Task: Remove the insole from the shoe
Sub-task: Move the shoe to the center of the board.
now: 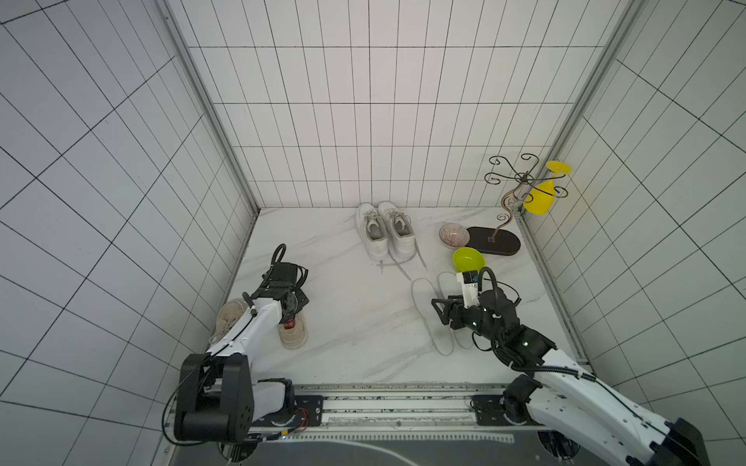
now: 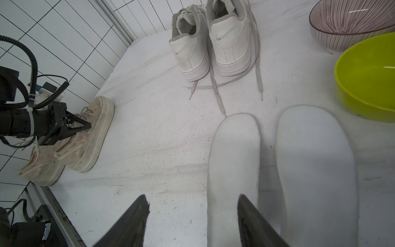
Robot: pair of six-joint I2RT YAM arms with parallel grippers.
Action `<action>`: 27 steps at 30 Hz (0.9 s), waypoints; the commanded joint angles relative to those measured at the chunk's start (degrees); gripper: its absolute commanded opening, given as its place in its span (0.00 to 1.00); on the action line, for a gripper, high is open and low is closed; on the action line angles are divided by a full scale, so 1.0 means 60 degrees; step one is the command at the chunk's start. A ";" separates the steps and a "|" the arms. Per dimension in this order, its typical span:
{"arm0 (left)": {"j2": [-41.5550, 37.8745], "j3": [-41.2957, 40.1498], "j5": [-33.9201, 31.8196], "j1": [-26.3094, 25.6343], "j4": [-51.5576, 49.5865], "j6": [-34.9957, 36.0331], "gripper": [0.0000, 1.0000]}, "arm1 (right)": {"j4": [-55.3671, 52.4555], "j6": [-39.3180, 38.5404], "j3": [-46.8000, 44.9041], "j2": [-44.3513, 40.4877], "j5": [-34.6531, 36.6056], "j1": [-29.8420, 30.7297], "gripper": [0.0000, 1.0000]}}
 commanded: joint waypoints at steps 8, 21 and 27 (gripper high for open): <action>-0.0111 0.0217 -0.0972 -0.4296 0.0883 -0.3057 0.01 | -0.0002 0.0018 -0.0112 0.0143 0.0137 -0.0068 0.66; 0.2264 0.2629 -0.0321 -0.7189 0.1722 -0.2866 0.16 | -0.0030 0.0025 0.0189 0.0927 -0.0058 -0.0057 0.66; 0.0313 0.2046 -0.2568 -0.8769 0.0569 -0.2116 0.38 | 0.0015 0.0022 0.0646 0.1710 -0.0349 -0.0048 0.66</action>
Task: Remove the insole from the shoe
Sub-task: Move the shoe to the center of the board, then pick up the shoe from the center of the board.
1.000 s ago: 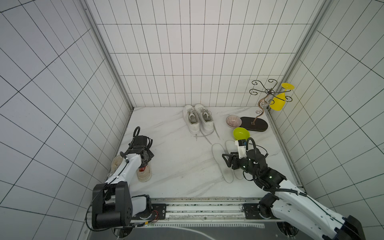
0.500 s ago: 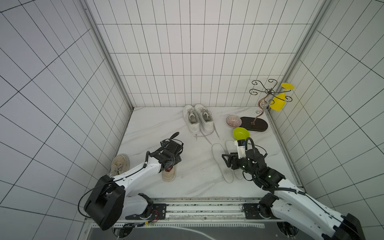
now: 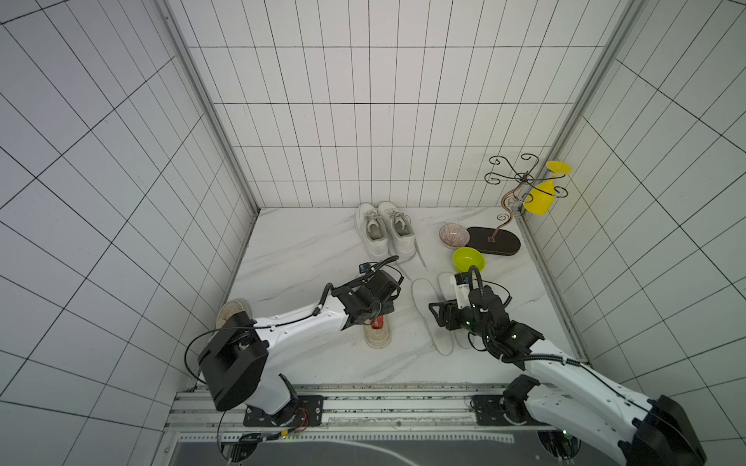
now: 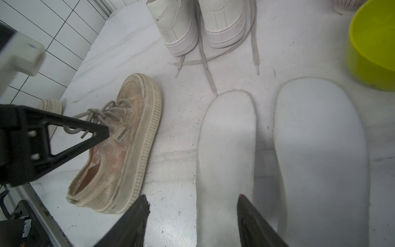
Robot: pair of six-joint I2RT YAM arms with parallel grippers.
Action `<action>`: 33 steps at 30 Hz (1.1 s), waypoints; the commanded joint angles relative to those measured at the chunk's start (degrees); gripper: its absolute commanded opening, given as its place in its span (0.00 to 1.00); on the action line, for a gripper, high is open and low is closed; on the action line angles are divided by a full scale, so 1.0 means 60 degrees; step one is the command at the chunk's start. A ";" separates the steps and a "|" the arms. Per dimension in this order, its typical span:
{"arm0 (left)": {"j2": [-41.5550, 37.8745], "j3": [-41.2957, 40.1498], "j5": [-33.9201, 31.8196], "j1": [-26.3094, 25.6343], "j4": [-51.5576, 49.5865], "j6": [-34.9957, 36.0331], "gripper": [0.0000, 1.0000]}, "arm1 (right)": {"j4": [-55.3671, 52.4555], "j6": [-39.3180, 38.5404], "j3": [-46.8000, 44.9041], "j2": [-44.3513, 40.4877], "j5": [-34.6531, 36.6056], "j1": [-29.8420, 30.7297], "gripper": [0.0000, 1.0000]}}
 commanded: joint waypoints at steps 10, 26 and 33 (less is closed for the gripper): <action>-0.3400 -0.2970 -0.0394 0.0683 0.0545 0.2021 0.72 | 0.0588 -0.0004 0.1300 0.2077 -0.0363 0.0647 0.66; -0.1030 -0.2638 0.0690 0.0695 0.1947 0.2398 0.75 | 0.0843 -0.0062 0.2473 0.3742 0.0238 0.2031 0.65; -0.1077 -0.3039 0.0492 0.1174 0.2237 0.2337 0.47 | 0.0736 -0.0076 0.2479 0.3689 0.0470 0.2084 0.64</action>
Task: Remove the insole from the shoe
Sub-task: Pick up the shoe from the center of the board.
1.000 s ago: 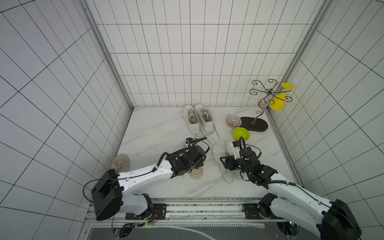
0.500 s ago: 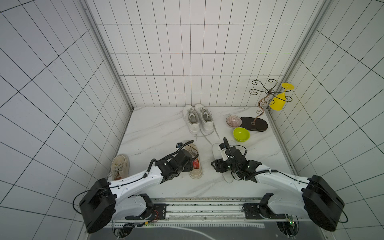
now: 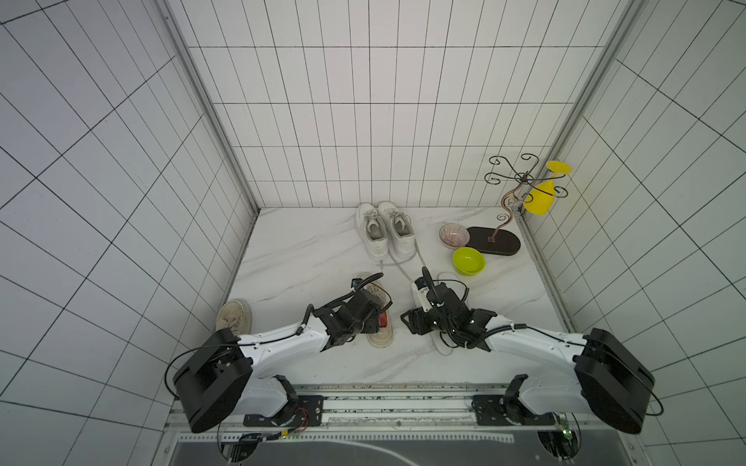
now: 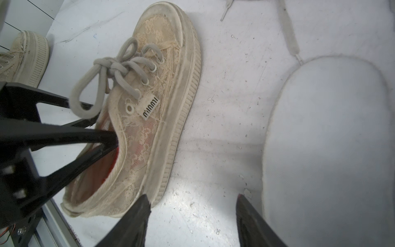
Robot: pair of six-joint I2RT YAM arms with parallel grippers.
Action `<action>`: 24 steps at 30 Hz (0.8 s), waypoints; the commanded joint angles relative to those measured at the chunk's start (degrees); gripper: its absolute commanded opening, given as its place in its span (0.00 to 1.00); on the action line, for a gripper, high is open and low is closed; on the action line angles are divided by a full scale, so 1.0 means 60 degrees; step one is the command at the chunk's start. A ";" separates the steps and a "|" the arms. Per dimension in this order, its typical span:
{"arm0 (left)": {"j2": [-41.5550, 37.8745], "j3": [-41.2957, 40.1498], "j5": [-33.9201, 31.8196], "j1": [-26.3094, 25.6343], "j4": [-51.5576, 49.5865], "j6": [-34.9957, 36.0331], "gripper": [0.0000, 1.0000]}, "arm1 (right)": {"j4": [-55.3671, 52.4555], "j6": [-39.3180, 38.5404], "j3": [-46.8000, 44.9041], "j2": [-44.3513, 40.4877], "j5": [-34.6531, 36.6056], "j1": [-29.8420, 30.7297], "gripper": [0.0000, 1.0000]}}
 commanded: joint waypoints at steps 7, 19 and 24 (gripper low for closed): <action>-0.0758 -0.0654 0.0036 0.0335 0.1206 0.0384 0.16 | 0.0083 -0.0040 0.0760 -0.0545 0.0538 0.0069 0.62; -0.1037 -0.0522 -0.0094 -0.0562 0.2085 0.1136 0.00 | 0.1466 -0.0211 0.0501 -0.1353 -0.0568 0.0098 0.59; -0.1097 -0.0495 -0.0060 -0.0961 0.2376 0.1176 0.00 | 0.1569 -0.0172 0.0786 -0.0915 -0.0870 0.0099 0.55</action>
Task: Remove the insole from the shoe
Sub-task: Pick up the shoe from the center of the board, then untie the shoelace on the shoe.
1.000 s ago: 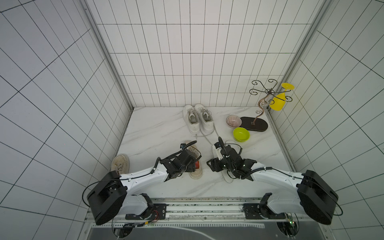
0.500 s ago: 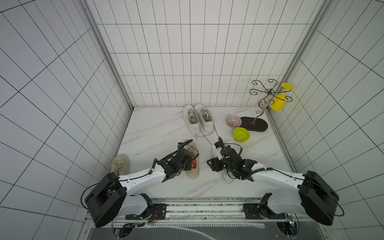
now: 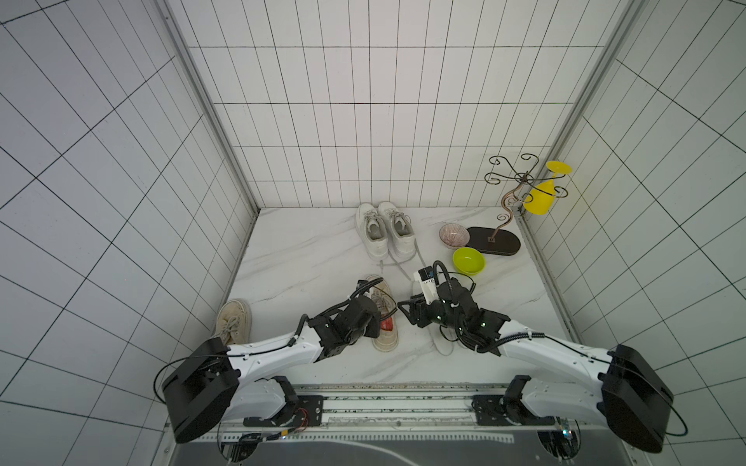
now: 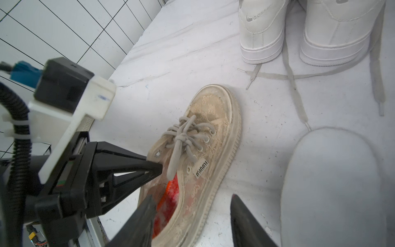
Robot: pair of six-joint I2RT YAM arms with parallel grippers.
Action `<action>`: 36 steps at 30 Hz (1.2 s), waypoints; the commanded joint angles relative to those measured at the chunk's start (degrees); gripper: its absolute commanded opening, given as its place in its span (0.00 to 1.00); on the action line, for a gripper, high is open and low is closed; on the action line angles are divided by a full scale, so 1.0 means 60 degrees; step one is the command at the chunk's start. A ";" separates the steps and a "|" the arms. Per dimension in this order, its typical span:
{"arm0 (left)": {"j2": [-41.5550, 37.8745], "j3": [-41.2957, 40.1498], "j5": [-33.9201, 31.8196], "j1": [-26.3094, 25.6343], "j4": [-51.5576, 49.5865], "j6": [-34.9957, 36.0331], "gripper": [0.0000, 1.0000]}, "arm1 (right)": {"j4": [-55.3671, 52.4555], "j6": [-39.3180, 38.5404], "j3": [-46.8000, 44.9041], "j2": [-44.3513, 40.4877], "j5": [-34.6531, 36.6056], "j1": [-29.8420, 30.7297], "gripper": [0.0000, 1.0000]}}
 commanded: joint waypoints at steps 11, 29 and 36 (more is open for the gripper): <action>-0.0378 0.0006 0.0194 -0.0593 0.1434 0.0336 0.00 | 0.0516 0.0008 0.0949 0.0798 -0.0907 0.0110 0.34; -0.0413 -0.0433 0.0390 -0.0608 0.1579 0.0293 0.00 | -0.0147 0.0169 0.0761 0.1077 0.0632 -0.0152 0.01; -0.0284 -0.0448 0.0420 -0.0608 0.1723 0.0278 0.00 | 0.0020 -0.0063 0.0867 0.1748 0.0489 -0.0222 0.06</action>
